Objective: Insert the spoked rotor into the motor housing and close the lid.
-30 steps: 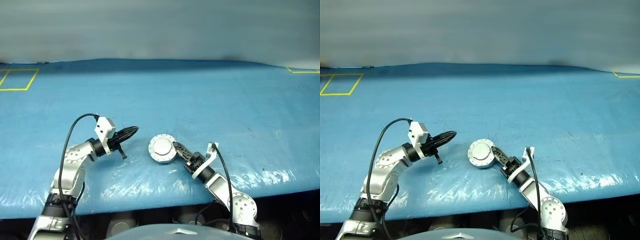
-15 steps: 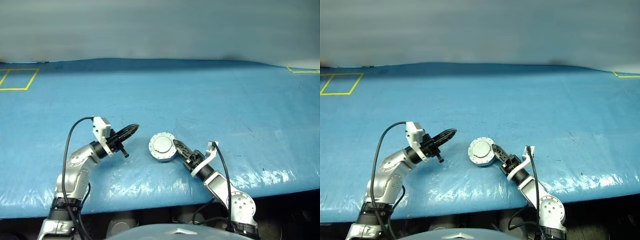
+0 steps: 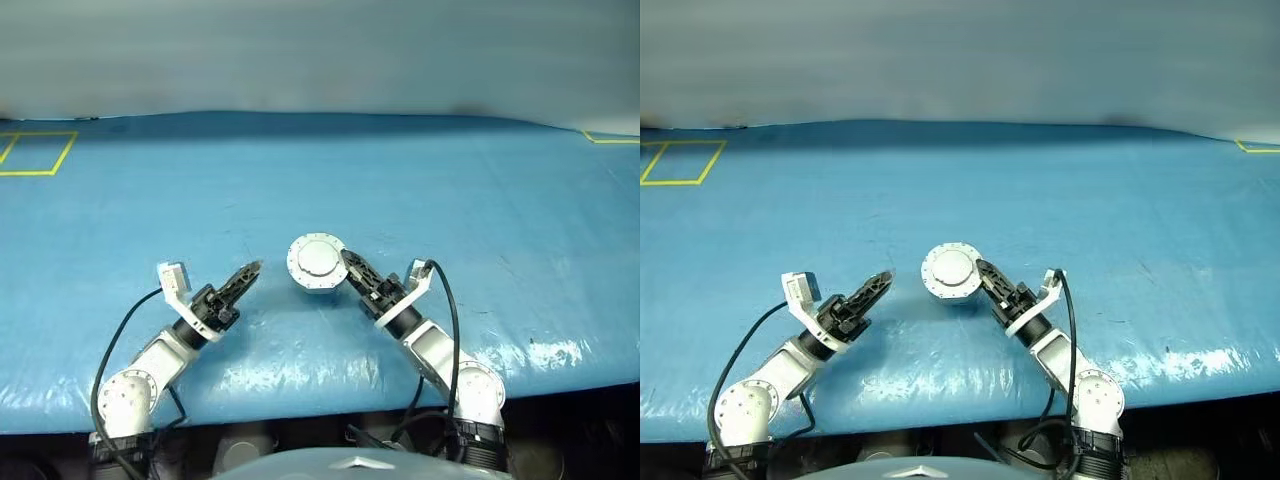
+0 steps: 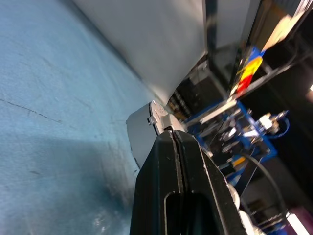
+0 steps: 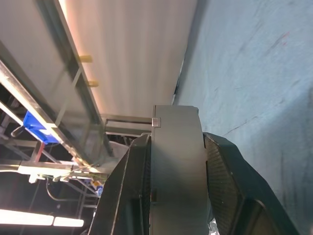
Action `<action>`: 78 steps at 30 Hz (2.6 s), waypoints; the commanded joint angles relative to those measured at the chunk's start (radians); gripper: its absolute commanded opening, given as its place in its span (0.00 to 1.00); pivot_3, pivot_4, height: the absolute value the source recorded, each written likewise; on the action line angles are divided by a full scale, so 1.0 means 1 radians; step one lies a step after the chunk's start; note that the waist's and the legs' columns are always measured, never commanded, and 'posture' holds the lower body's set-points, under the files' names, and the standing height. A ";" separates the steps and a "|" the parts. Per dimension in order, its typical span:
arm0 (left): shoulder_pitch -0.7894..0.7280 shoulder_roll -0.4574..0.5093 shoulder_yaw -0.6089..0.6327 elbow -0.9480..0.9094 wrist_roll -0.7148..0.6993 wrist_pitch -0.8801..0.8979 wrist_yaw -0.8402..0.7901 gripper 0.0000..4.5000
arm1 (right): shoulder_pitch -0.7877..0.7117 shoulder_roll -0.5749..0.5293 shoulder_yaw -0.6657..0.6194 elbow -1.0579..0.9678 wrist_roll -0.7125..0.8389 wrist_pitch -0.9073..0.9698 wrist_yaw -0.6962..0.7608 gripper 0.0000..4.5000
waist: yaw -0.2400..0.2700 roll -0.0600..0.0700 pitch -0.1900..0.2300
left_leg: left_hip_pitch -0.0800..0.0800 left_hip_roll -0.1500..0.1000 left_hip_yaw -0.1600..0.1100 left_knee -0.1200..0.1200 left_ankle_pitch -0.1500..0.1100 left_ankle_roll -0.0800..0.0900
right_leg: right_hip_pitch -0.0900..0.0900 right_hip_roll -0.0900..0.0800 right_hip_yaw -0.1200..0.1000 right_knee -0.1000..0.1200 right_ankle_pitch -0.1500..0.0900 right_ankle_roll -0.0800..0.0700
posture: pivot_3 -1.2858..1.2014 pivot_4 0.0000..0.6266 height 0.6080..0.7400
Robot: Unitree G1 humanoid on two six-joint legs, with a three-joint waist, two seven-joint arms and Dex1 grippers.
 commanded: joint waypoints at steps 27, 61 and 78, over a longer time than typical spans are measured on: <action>-0.100 -0.071 -0.122 0.107 0.022 0.112 0.007 0.99 | -0.065 -0.011 0.092 -0.088 0.073 0.031 -0.020 0.27 | 0.001 0.000 0.000 | 0.000 -0.001 0.000 0.002 0.000 0.000 | 0.001 0.002 0.001 0.001 0.001 0.000 | 0.52 0.24 1.00; -0.135 -0.222 -0.025 0.097 0.080 0.004 0.102 0.56 | -0.062 -0.007 0.139 -0.091 -0.104 -0.034 -0.080 0.27 | 0.002 -0.001 0.000 | -0.001 -0.001 0.000 0.007 0.000 0.000 | 0.001 0.002 0.002 0.002 0.002 0.001 | 0.52 0.24 1.00; -0.316 -0.185 0.119 0.303 0.351 -0.333 0.252 0.56 | -0.066 -0.006 0.118 -0.064 -0.155 -0.031 -0.088 0.71 | 0.009 -0.002 0.000 | -0.002 -0.002 -0.001 0.009 0.000 0.000 | 0.001 0.003 0.001 0.003 0.003 0.003 | 0.52 0.24 1.00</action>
